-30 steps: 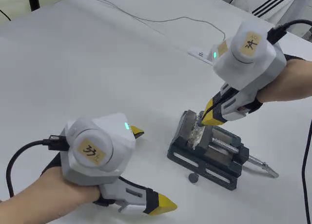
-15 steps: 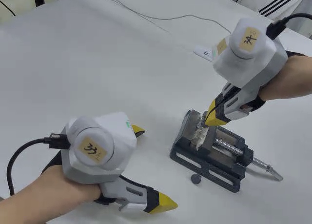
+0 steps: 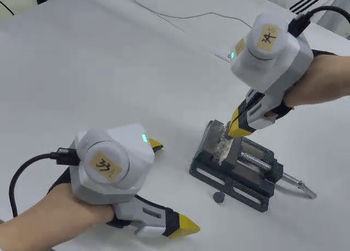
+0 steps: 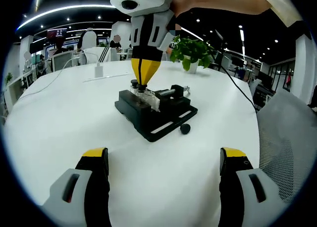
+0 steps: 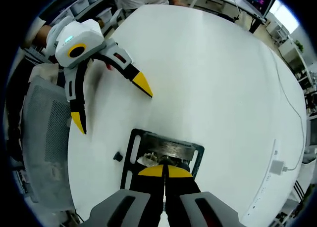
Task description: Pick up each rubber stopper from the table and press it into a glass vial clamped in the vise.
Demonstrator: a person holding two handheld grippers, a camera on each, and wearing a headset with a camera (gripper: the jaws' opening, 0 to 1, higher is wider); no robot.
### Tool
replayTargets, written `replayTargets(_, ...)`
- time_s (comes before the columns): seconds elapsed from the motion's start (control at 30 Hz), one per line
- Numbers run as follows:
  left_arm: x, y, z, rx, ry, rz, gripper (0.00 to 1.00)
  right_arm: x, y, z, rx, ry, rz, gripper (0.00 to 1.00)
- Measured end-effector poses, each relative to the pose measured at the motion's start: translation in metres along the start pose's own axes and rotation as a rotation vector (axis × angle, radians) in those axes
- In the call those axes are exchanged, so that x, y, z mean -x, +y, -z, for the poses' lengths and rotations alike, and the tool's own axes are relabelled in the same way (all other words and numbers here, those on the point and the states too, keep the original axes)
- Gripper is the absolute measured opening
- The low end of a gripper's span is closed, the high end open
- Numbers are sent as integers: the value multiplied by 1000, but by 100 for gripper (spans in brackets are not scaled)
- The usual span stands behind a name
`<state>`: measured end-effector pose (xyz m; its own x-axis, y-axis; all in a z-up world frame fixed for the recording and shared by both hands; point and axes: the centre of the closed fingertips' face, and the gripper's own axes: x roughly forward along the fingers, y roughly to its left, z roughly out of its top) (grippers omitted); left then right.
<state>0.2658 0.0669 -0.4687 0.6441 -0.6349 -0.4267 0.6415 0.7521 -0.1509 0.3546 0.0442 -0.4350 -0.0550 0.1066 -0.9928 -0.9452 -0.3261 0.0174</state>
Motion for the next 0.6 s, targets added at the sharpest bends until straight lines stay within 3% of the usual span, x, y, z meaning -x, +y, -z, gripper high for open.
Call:
replayTargets(0.37,5,-4,-14,-27,0,-14,92,2,2,0,-33,-23,22,0)
replayTargets(0.47,8,-6,-17,-43,6,-19,92,3,7,-1,-29,-40,36,0)
replayTargets(0.5,10,-6,-19,-46,7,-23,92,4,7,-1,6,-53,52,0)
replayTargets(0.6,14,-7,-23,-57,4,-32,93,5,5,-1,-23,-85,63,0)
